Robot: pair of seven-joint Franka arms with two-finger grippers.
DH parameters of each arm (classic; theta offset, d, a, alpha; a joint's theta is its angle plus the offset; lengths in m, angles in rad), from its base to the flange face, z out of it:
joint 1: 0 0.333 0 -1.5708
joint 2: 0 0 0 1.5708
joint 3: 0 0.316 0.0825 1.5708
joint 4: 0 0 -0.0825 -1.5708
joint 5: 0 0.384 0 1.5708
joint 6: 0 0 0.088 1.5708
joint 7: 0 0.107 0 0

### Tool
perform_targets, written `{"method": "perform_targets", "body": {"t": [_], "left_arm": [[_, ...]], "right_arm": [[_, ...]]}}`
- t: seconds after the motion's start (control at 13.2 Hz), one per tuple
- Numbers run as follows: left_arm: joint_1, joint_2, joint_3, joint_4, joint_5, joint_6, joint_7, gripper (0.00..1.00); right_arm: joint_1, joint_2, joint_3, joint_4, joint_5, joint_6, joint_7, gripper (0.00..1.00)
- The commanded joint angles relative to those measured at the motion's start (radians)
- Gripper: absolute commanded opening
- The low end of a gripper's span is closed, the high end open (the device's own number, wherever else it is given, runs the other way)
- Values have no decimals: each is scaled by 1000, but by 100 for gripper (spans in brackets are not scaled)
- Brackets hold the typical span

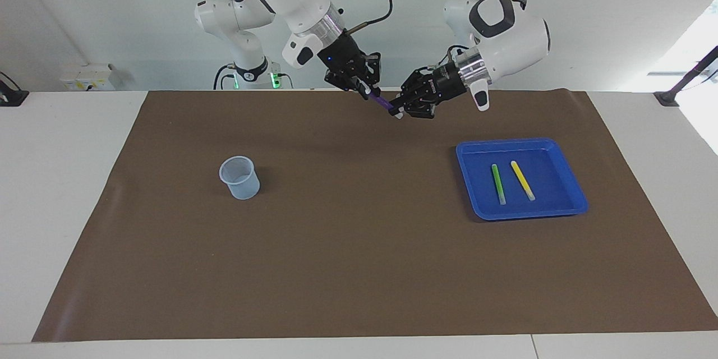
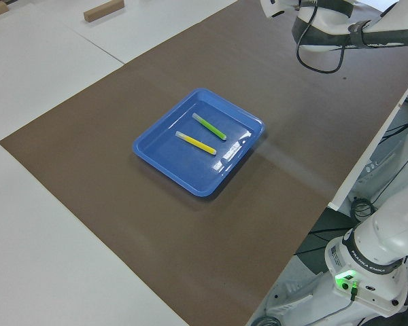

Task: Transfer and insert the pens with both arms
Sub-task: 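Grasp the purple pen tip with the right gripper, open the left gripper, then carry the purple pen to the cup with the right gripper while the left gripper returns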

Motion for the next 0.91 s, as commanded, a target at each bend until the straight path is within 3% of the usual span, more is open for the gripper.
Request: {"method": "perform_targets", "body": {"t": [0.0, 0.23, 0.3, 0.83], "left_arm": [[-18, -33, 14, -32, -23, 33, -6, 0], [-18, -33, 14, -32, -27, 35, -6, 0], [-19, -33, 14, -31, -25, 35, -5, 99], [-3, -35, 17, -31, -25, 27, -9, 100]], "right_arm": [[-7, -20, 2, -26, -18, 7, 0, 0], [-9, -16, 0, -21, -18, 7, 0, 0], [-12, -16, -1, -20, -20, 4, 0, 0], [-65, -22, -3, -43, -183, -27, -16, 0]]}}
